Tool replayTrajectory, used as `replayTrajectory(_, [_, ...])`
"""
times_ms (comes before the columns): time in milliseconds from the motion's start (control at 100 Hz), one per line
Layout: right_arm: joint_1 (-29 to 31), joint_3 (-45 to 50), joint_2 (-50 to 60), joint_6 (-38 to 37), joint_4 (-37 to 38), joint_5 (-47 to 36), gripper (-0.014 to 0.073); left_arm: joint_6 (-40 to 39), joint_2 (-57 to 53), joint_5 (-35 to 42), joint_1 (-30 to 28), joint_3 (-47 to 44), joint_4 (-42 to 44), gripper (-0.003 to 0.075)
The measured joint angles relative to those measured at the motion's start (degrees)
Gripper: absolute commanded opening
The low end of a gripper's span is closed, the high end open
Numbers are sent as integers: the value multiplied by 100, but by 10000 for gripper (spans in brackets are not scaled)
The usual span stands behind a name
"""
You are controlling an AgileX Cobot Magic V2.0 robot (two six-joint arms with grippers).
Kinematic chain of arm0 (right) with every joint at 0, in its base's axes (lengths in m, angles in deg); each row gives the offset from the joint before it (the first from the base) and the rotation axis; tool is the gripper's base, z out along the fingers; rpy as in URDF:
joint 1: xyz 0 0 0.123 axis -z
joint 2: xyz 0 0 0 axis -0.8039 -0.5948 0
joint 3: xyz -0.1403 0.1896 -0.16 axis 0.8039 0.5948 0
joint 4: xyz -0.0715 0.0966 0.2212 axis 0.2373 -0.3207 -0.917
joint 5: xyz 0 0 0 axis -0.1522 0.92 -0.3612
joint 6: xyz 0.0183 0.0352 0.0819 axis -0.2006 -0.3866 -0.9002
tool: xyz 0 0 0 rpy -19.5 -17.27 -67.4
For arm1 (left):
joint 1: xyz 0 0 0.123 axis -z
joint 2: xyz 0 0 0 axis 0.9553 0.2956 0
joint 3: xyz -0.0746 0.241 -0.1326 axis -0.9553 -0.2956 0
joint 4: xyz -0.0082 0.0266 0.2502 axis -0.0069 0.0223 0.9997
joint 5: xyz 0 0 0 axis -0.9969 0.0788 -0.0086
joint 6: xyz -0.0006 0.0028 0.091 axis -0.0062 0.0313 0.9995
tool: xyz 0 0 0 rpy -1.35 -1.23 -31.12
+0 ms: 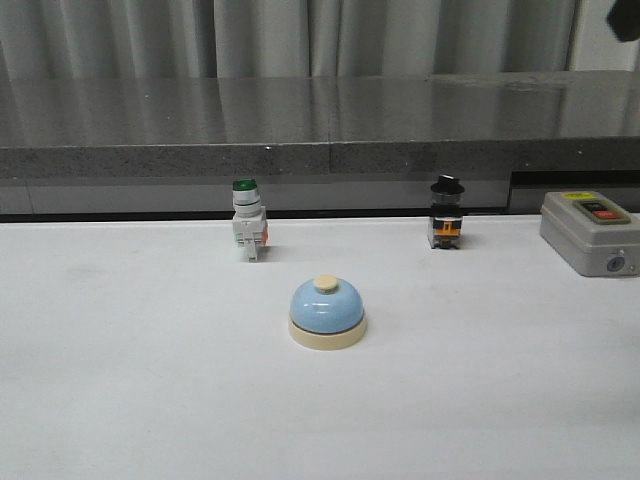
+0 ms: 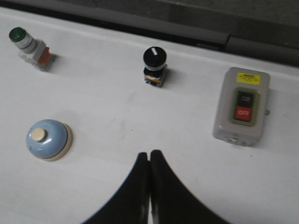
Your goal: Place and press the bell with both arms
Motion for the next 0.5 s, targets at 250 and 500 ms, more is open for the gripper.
replayTrajectory(250, [339,1307,1412,0,0,-751,-60,0,0,0,0,-4,0,-20])
replayTrajectory(500, [353,2549,3081,0,0,-1498,-60,0,0,0,0,0,0,-20])
